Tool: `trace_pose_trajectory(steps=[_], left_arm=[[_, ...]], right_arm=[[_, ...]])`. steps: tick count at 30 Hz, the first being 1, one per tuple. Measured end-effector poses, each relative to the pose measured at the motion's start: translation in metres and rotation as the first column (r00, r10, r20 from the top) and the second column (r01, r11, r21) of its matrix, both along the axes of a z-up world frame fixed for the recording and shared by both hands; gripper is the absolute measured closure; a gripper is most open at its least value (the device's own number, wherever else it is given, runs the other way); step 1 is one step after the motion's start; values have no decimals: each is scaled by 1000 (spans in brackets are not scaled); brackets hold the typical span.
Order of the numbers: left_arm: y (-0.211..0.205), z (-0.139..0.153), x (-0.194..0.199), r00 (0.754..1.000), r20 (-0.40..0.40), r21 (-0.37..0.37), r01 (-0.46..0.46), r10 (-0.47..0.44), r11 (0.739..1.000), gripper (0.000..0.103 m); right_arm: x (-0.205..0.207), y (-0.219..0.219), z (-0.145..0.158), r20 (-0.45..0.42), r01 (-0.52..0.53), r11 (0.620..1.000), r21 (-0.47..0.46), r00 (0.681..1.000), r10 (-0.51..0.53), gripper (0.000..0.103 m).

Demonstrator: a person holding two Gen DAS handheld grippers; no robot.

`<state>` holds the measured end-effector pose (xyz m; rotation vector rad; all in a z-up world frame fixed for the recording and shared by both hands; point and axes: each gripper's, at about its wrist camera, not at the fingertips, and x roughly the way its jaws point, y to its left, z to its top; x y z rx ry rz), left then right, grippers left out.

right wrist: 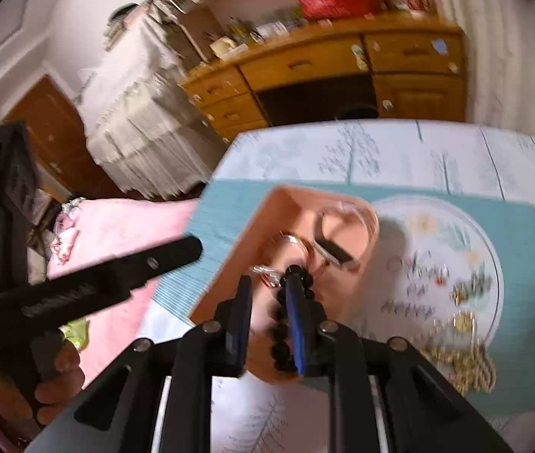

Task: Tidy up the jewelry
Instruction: 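Lower the black bracelet into the box with the right gripper while the left drops pearls in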

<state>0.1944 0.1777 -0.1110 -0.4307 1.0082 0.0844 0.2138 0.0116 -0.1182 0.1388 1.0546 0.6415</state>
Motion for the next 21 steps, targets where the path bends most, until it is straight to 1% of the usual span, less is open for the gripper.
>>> trace_pose_trajectory(steps=[2, 4, 5, 6, 7, 9, 13, 16, 21], left_arm=[[1, 0, -1, 1000, 0, 15, 6, -6, 1000, 39], [1, 1, -1, 1000, 3, 29, 2, -2, 1000, 29], [1, 1, -1, 1000, 5, 34, 0, 0, 999, 27], [0, 2, -3, 1000, 8, 38, -1, 1, 999, 25], [-2, 2, -4, 1000, 12, 37, -1, 1, 999, 24], [-6, 0, -8, 1000, 18, 35, 7, -8, 999, 24], [-24, -6, -21, 999, 20, 76, 35, -36, 996, 23], [-41, -11, -35, 997, 26, 87, 73, -75, 994, 21], [-65, -18, -60, 988, 39, 119, 146, -152, 982, 19]], right_arm=[[-5, -2, 0, 10, -3, 1000, -12, 1000, 3, 74], [-9, -4, 4, 28, -4, 1000, -21, 1000, 5, 51], [-11, -7, 5, 38, -2, 1000, -21, 999, 3, 46], [-13, -9, 5, 41, 0, 1000, -22, 999, 1, 39], [-16, -13, 5, 41, 3, 1000, -24, 999, -2, 36], [-19, -19, 1, 30, 16, 1000, -24, 999, -15, 34], [-26, -29, -13, 2, 55, 996, -64, 998, -55, 33], [-39, -41, -22, -14, 74, 994, -81, 997, -75, 33], [-71, -62, -35, -28, 39, 987, -157, 999, -43, 33]])
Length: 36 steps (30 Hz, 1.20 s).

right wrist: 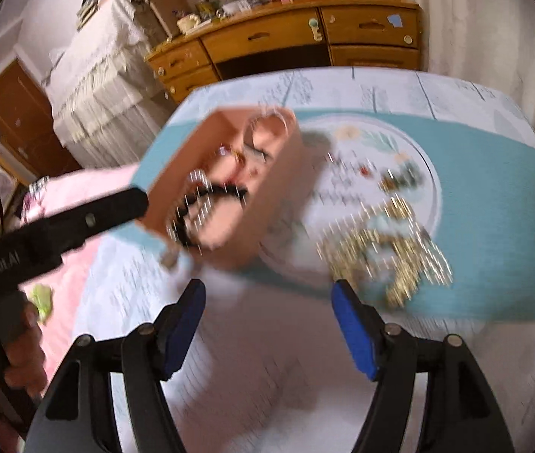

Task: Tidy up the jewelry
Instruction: 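Lower the black bracelet into the box with the right gripper while the left drops pearls in, then reach to the long pearl necklace and grasp it with the right gripper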

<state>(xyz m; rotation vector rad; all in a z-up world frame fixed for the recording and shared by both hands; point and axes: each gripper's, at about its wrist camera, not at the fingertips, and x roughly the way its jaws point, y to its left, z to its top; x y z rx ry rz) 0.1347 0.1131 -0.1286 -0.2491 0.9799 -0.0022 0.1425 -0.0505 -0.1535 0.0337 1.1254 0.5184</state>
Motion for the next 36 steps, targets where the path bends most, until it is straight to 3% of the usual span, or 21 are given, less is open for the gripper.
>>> trace_pose_trajectory(steps=[3, 8, 14, 18, 23, 32, 36], left_arm=[[-14, 1, -10, 999, 10, 13, 43, -43, 999, 18], [-41, -2, -21, 993, 3, -29, 121, -121, 992, 14], [-79, -13, -29, 983, -32, -54, 178, -180, 982, 13], [-101, -24, -28, 977, -55, -15, 204, -205, 979, 9], [-126, -43, -20, 970, -85, 30, 232, -229, 972, 9], [-168, -63, 0, 967, -82, 143, 250, -240, 958, 9], [-171, -73, 11, 975, -90, 149, 214, -202, 965, 9]], right_arm=[[-20, -15, -8, -8, -35, 998, -49, 999, 35, 33], [-42, -42, -19, -50, -48, 996, -79, 998, 44, 34], [-52, -75, -25, -72, 41, 997, -69, 996, -46, 34], [-53, -88, -22, 19, 21, 992, -124, 1000, -19, 34], [-37, -105, -25, 161, -61, 963, -264, 981, 107, 34], [9, -121, -40, 217, -130, 934, -333, 953, 210, 34], [22, -112, -45, 235, -200, 921, -334, 929, 287, 39]])
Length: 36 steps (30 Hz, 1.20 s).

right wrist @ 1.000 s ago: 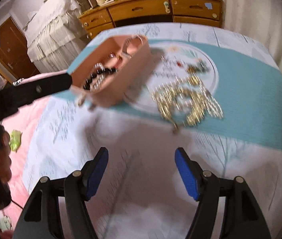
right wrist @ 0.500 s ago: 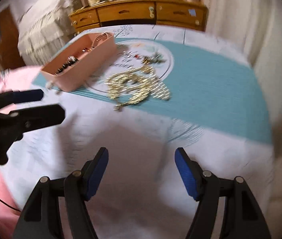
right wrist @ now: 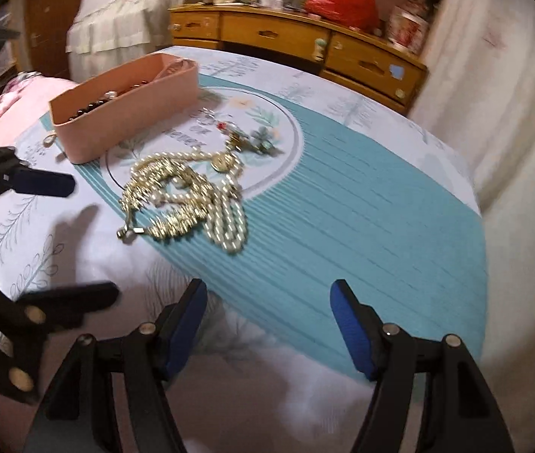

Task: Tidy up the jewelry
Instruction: 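Reach to the long pearl necklace and grasp it with the right gripper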

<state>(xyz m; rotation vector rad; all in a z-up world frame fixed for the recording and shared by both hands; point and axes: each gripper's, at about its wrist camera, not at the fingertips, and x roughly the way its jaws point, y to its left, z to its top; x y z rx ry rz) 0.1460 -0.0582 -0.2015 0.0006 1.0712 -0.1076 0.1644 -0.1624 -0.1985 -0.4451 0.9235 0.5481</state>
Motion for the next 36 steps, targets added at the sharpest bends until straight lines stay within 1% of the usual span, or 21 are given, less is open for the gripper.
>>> trace_pose_trajectory(steps=[1, 3, 8, 10, 14, 16, 18, 19, 21, 22, 27, 28, 29, 31, 33, 36], left_arm=[[0, -2, 3, 1000, 1, 9, -12, 12, 1000, 9], [1, -5, 8, 1000, 3, 20, -27, 27, 999, 9], [7, -11, 17, 999, 4, -5, -54, 55, 999, 9], [7, -10, 18, 999, 18, -3, -52, 52, 999, 9], [10, -11, 21, 997, 32, -18, -65, 66, 998, 9], [11, -11, 23, 997, 37, -19, -72, 73, 997, 9], [11, -11, 24, 996, 41, -18, -80, 81, 997, 9], [9, -12, 25, 996, 41, -5, -79, 79, 997, 9], [4, -13, 27, 997, 45, 29, -66, 65, 997, 9], [2, -13, 27, 997, 47, 24, -58, 57, 998, 9], [-4, -13, 33, 996, 50, 23, -74, 73, 997, 9], [-5, -13, 35, 996, 53, 23, -79, 78, 997, 9], [-5, -14, 36, 995, 56, 23, -84, 83, 996, 9], [-7, -14, 38, 993, 64, 24, -97, 95, 995, 9], [-9, -14, 39, 992, 73, 24, -107, 105, 994, 9], [-10, -14, 43, 990, 78, 22, -117, 115, 993, 9]], right_arm=[[3, 2, 0, 7, -16, 1000, 5, 1000, 16, 43], [12, 5, -1, 1, -42, 999, 21, 999, 42, 44], [27, 16, -2, -16, -129, 990, 62, 991, 130, 55], [29, 21, -2, -21, -169, 983, 68, 985, 171, 62], [35, 28, -1, -66, -238, 969, 64, 968, 242, 70], [35, 29, 0, -95, -255, 964, 71, 961, 261, 79], [35, 32, 0, -100, -265, 962, 68, 958, 270, 83], [36, 32, 0, -106, -268, 961, 71, 956, 274, 86], [42, 33, 0, -127, -249, 965, 85, 958, 258, 89], [47, 33, 0, -143, -232, 967, 101, 959, 245, 89], [53, 34, 0, -158, -194, 974, 115, 965, 211, 90], [54, 32, 1, -164, -177, 976, 130, 966, 197, 96], [56, 30, 4, -164, -159, 975, 155, 969, 184, 99], [62, 27, 5, -200, -129, 974, 184, 966, 166, 99], [67, 24, 5, -215, -86, 979, 183, 969, 125, 99], [72, 17, 8, -244, -45, 973, 225, 965, 101, 99]])
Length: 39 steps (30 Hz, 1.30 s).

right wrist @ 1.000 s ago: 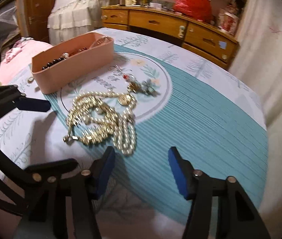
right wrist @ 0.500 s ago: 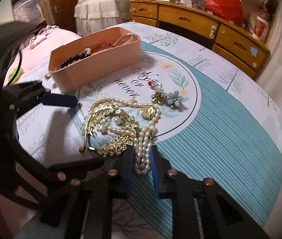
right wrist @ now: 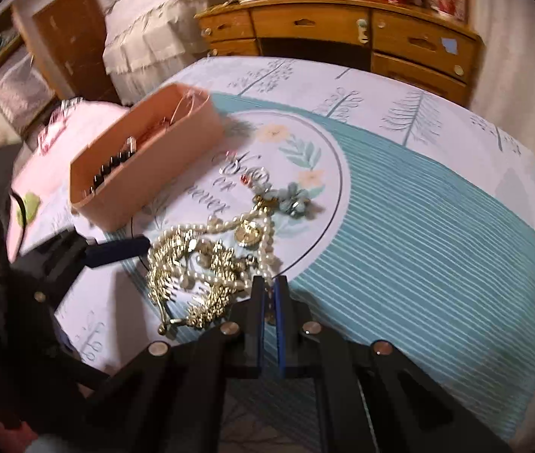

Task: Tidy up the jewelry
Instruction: 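Reach to the long pearl necklace and grasp it with the right gripper, then lift the pearl necklace with the right gripper while the left grasps the gold hair comb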

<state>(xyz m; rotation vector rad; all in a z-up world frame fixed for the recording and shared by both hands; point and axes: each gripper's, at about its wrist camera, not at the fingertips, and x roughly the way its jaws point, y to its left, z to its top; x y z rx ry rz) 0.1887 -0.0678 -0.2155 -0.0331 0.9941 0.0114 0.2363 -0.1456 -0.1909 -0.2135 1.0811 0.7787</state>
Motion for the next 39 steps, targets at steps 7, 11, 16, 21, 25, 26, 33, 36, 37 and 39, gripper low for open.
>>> trace_pose_trajectory(steps=[7, 11, 16, 21, 25, 26, 33, 36, 37, 39], left_arm=[[0, -1, 7, 1000, 19, -3, -19, 19, 1000, 9], [1, -2, 8, 999, 26, -3, -25, 25, 1000, 9], [-2, 0, 8, 999, 48, -4, 4, -4, 1000, 27], [-6, 1, 9, 998, 59, -9, 21, -20, 1000, 42], [-6, 1, 9, 998, 57, -8, 35, -35, 999, 42], [-6, 1, 9, 998, 55, -9, 43, -42, 999, 42], [3, 7, 14, 997, 56, -66, 52, -48, 996, 18], [4, 11, 16, 992, 97, -83, 95, -87, 992, 18], [3, 13, 18, 987, 120, -80, 116, -106, 990, 18], [3, 15, 21, 980, 157, -81, 140, -126, 987, 18]], right_arm=[[4, -15, 39, 21, 48, 990, 133, 998, -52, 99], [7, -20, 64, 51, 57, 982, 180, 996, -67, 99], [10, -27, 85, 63, 69, 973, 221, 994, -85, 99], [8, -29, 95, 86, 69, 971, 227, 992, -90, 99], [7, -31, 99, 78, 78, 966, 247, 992, -100, 99], [6, -32, 101, 76, 81, 965, 251, 992, -103, 99], [0, -39, 113, 41, 87, 938, 337, 993, -107, 99], [-5, -40, 121, 56, 69, 932, 355, 994, -95, 99], [-7, -42, 125, 64, 63, 928, 366, 994, -92, 99], [-9, -44, 131, 68, 55, 918, 392, 994, -88, 99]])
